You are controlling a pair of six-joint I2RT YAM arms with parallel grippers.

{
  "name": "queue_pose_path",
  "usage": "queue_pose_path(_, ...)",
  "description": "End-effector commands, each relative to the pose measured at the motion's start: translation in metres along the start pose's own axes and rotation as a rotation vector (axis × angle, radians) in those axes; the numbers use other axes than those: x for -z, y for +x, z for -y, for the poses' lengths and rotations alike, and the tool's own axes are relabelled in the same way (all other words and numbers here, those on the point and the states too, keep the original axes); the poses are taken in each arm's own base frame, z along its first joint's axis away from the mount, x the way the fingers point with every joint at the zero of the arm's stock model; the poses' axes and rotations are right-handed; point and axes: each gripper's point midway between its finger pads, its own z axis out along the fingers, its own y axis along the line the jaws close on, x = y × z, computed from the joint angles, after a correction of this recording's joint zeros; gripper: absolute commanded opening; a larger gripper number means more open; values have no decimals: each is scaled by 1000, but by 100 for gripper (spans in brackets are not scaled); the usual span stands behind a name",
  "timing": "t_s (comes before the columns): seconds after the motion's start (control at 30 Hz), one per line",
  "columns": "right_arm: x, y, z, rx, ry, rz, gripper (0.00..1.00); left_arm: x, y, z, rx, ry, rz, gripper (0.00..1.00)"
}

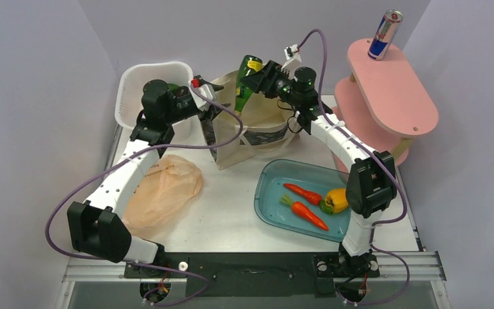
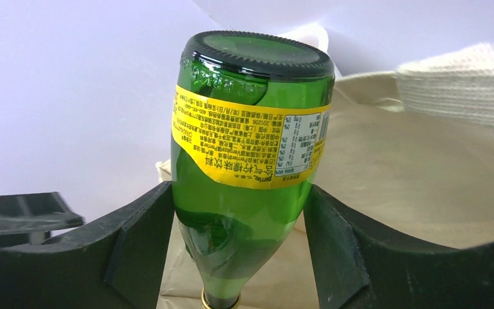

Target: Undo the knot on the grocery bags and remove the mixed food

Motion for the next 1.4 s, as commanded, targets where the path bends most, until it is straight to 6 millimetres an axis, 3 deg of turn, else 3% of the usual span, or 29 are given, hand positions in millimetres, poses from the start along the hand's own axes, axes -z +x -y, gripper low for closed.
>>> queue_pose_path(0.0,55,-125,-143,159,-307,360,0,-2,-35,-12,348,-68,83,54)
queue_pose_path(0.13,55,-133,-147,164,-313,387,0,-8,-37,-4,636,-72,89,57)
queue_pose_path(0.27,56,-142,-154,167,-331,411,0,-17,-19,-18,823,-169,36,58)
queue_pose_path(0.43,60,-145,-164,172,-353,415,0,-20,-15,-25,846,-201,11,59)
queue_pose_path(0.63,64,-143,-175,163,-383,408,0,-32,-4,-17,895,-177,-38,60)
queue_pose_path(0.9,67,-135,-190,134,-426,384,0,-49,-9,-8,901,-137,-10,61)
queue_pose_path(1.03,70,-131,-201,117,-449,370,0,-53,-20,-20,895,-163,35,62)
queue_pose_path(1.1,72,-129,-207,110,-461,365,0,-54,-26,-21,890,-153,46,53)
queue_pose_path(1.17,73,-127,-211,101,-469,360,0,-53,-33,-22,885,-145,59,23)
queue_pose_path(1.23,74,-126,-214,93,-472,357,0,-48,-42,-22,874,-142,78,3)
queue_pose_path(1.37,77,-125,-213,103,-465,363,0,-30,-57,-16,809,-144,80,0)
